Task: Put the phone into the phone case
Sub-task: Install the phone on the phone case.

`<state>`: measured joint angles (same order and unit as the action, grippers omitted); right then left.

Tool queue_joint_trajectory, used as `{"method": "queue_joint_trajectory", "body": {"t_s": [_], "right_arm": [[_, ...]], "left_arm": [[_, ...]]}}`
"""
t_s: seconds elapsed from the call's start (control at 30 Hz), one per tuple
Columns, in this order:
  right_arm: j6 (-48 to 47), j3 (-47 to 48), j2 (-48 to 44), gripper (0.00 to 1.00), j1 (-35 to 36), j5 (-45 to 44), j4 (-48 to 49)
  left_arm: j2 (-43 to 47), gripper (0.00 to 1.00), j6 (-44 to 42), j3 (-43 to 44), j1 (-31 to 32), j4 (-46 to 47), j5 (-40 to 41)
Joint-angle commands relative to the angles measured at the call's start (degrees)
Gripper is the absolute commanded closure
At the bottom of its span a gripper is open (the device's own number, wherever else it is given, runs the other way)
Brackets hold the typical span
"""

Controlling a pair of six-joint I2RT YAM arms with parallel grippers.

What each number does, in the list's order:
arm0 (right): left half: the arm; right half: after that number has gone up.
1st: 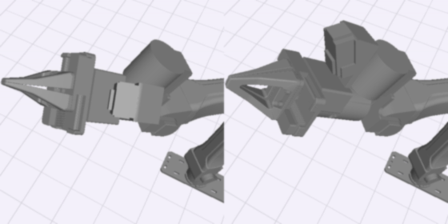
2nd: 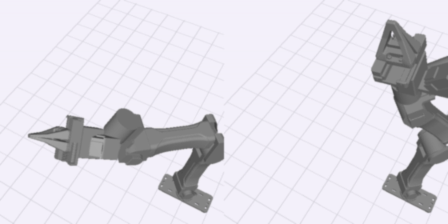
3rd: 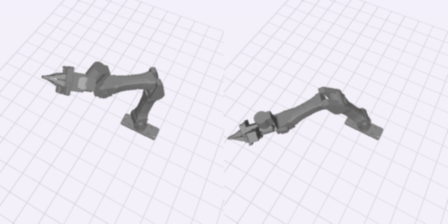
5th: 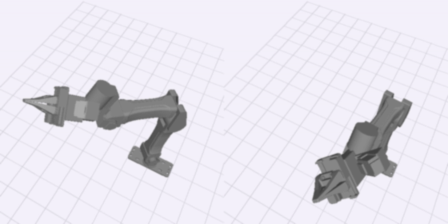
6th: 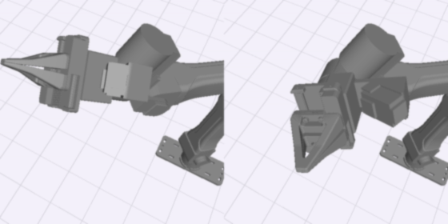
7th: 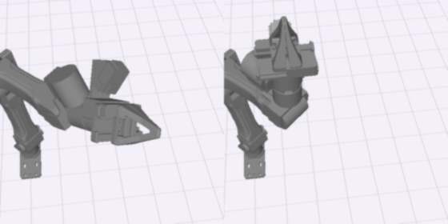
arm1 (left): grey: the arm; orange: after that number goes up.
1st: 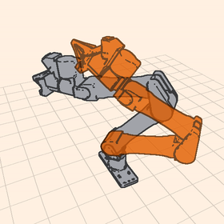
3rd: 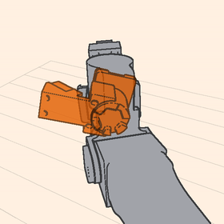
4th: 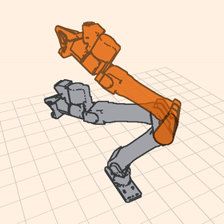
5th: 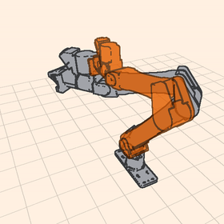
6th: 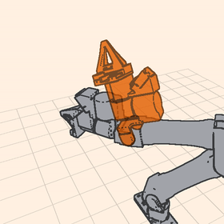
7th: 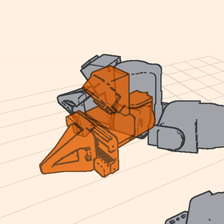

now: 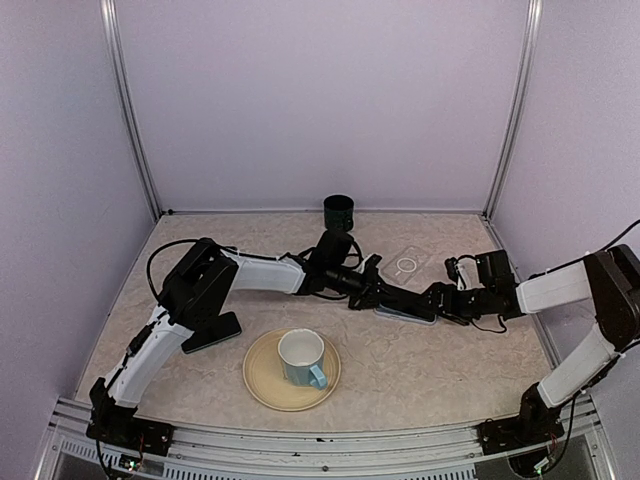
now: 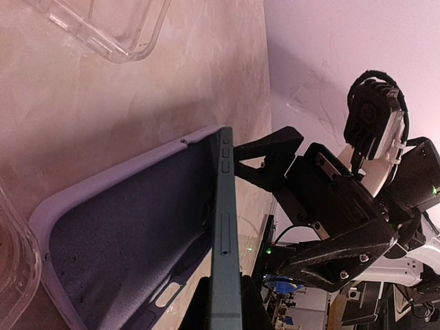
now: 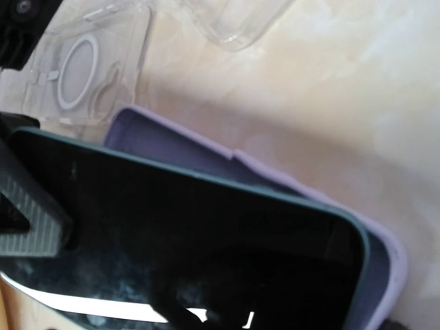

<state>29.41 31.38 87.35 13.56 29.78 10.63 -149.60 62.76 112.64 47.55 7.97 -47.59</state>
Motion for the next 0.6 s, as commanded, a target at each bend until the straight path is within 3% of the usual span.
{"method": "queue_joint_trajectory", "body": {"t_s": [0.0,0.57], "right_arm": [[-0.5,1.2,1.4,0.00,1.9,-0.3,-0.7],[-1.2,3.4,1.6,0.00,2.1,-1.8,-1.3]], "left_arm": [[-0.4,1.00,1.5,-2.4,-0.1,-4.2,-0.3],[4.3,1.00,2.3,-7.4,-0.2,-1.8,-1.3]]}}
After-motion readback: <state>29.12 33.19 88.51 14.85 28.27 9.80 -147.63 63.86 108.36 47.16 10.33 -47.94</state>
